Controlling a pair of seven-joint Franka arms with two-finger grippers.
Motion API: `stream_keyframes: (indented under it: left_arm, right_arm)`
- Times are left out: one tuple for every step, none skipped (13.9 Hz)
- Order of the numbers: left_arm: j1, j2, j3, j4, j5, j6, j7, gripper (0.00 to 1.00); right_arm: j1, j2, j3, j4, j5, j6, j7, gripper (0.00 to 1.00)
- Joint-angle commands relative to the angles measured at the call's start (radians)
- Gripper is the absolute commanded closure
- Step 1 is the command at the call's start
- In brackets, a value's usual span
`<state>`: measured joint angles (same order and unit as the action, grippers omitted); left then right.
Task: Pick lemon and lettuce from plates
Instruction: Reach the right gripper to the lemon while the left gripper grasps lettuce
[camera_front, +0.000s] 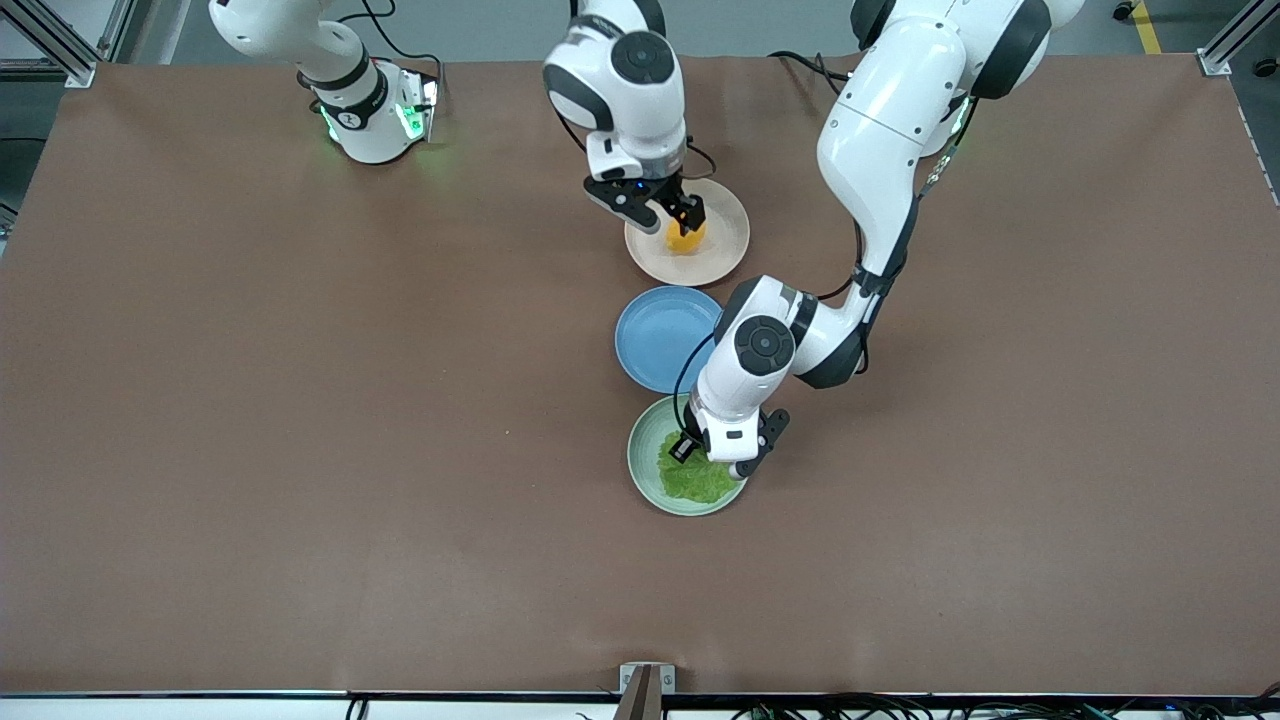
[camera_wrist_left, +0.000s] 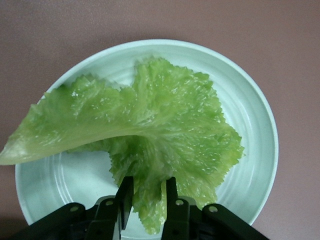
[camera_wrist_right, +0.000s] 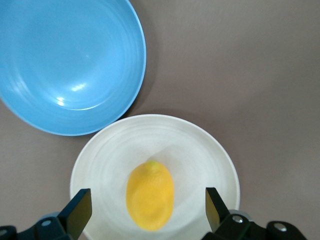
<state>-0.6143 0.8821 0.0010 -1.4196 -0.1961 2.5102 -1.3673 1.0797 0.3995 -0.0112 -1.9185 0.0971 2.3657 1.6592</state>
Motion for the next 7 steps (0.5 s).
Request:
stream_keyframes:
  left_arm:
    - [0.001, -0.012, 0.002, -0.004, 0.01, -0.007, 0.011, 0.84]
    - [0.002, -0.014, 0.001, -0.004, 0.01, -0.008, 0.011, 0.84]
    - [0.004, -0.015, 0.001, -0.004, 0.01, -0.008, 0.013, 0.88]
    - [0.004, -0.02, 0.001, -0.004, 0.01, -0.008, 0.013, 0.92]
    - [0.004, -0.023, 0.001, -0.004, 0.01, -0.008, 0.014, 0.95]
    - [0.004, -0.029, 0.001, -0.004, 0.01, -0.008, 0.014, 0.96]
    - [0.004, -0.034, 0.001, -0.002, 0.01, -0.008, 0.014, 0.99]
  right_arm:
    - [0.023, 0.083, -0.016, 0.051, -0.019, 0.036, 0.066, 0.0]
    - [0.034, 0.111, -0.016, 0.078, -0.02, 0.037, 0.086, 0.0]
    - [0.035, 0.128, -0.018, 0.09, -0.022, 0.037, 0.099, 0.0]
    - [0.037, 0.139, -0.018, 0.095, -0.026, 0.037, 0.1, 0.0]
    - [0.04, 0.146, -0.018, 0.095, -0.034, 0.037, 0.1, 0.0]
    - [0.043, 0.151, -0.018, 0.095, -0.034, 0.037, 0.102, 0.0]
    - [0.049, 0.154, -0.018, 0.095, -0.034, 0.037, 0.102, 0.0]
